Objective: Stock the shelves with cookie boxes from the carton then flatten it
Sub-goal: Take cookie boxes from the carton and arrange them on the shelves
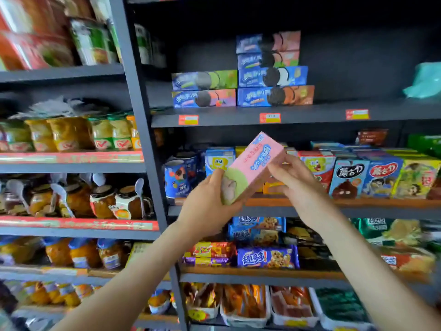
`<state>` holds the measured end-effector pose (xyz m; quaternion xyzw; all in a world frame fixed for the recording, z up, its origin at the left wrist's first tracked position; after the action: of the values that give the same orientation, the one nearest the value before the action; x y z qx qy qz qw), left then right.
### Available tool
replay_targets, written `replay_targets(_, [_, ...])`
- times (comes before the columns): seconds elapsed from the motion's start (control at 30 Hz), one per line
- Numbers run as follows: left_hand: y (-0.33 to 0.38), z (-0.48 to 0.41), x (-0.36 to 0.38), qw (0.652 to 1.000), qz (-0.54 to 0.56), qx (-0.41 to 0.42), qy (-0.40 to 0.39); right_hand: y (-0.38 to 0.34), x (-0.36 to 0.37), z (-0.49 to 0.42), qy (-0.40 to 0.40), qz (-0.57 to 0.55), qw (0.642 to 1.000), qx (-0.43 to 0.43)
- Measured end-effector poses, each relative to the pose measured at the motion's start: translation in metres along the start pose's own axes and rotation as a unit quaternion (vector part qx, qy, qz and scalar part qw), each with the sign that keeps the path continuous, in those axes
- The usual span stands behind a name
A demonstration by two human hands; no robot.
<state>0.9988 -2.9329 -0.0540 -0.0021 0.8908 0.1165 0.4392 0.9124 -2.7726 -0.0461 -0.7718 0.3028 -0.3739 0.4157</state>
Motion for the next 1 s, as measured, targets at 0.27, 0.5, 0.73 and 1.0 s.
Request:
replay_targets(0.27, [0.012,-0.071,-0.011,0.902,0.358,-0.241,-0.004,-0.014,0.044,-0.024,-0.161,0.178,0.971,-0.007])
replay_targets(0.5, [0.016,-0.113,-0.028,0.773,0.579,-0.257,-0.033,-0.041,0.04,-0.066,-0.19,0.241,0.948,-0.088])
replay_targets(0.73, [-0.016,-0.14,-0.047,0.768,0.57,-0.232,-0.177,-0.057,0.044,-0.113,-0.276,0.374,0.861,-0.205])
replay_targets(1.0, [-0.055,-0.18,-0.063,0.789,0.513,-0.155,-0.3,-0.071,0.071,-0.171,-0.164,0.562,0.659,-0.472])
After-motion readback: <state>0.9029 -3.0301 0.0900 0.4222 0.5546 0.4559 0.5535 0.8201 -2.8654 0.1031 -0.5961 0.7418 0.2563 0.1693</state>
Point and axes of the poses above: each hand's wrist, its own z-axis away from the middle knuckle, its own x-axis out of the palm, y = z × x, the point moved 3 cm from there along -z, towards the middle knuckle, and after that the axes turned 15 degrees about -z, right-handed, at the moved point
